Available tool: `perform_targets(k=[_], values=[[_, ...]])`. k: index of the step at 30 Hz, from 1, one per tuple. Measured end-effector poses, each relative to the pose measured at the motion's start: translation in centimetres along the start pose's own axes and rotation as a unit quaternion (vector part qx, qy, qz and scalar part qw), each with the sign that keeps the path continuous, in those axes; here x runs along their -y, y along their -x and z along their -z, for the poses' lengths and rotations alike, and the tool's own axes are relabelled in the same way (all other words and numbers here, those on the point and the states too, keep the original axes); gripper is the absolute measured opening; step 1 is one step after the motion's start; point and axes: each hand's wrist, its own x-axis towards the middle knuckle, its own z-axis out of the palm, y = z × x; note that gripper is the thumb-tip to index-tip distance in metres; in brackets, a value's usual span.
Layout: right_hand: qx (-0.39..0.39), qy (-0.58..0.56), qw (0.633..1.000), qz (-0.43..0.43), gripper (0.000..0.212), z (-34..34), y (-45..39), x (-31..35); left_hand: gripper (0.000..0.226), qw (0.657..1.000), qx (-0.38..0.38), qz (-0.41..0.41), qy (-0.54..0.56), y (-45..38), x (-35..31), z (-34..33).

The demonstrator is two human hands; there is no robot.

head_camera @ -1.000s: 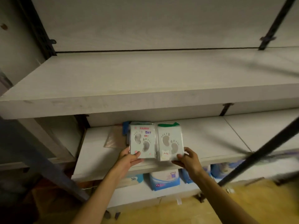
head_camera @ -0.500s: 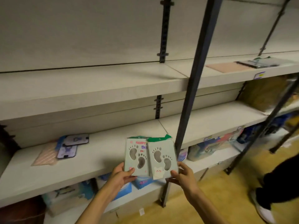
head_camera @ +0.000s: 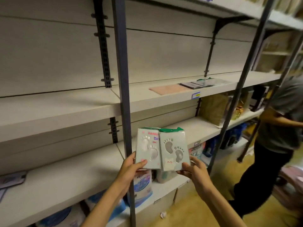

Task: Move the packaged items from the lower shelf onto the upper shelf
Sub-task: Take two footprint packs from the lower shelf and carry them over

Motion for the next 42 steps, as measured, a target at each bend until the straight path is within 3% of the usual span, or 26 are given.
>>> perform_targets(k=[7, 16, 31, 42], values=[[0.006, -0.016, 1.0, 0.022, 0.022, 5.8, -9.5, 8.0, 0.023, 0.995, -0.029, -0.082, -0.058, -8.8, -5.8, -8.2], [0.023, 0.004, 0.997, 0.08, 0.024, 11.1, -22.9, 17.1, 0.016, 0.984, -0.066, -0.16, -0.043, -20.2, -11.7, -17.0], [0.006, 0.033, 0.996, 0.078, 0.032, 22.7, -44.0, 26.6, 0.026, 0.985, -0.066, -0.14, -0.077, -37.3, -18.6, -30.5], [-0.035, 0.132, 0.987, 0.087, 0.036, 33.0, -58.2, 30.7, 0.021, 0.983, -0.142, -0.083, -0.08, -48.6, -19.3, -40.6]])
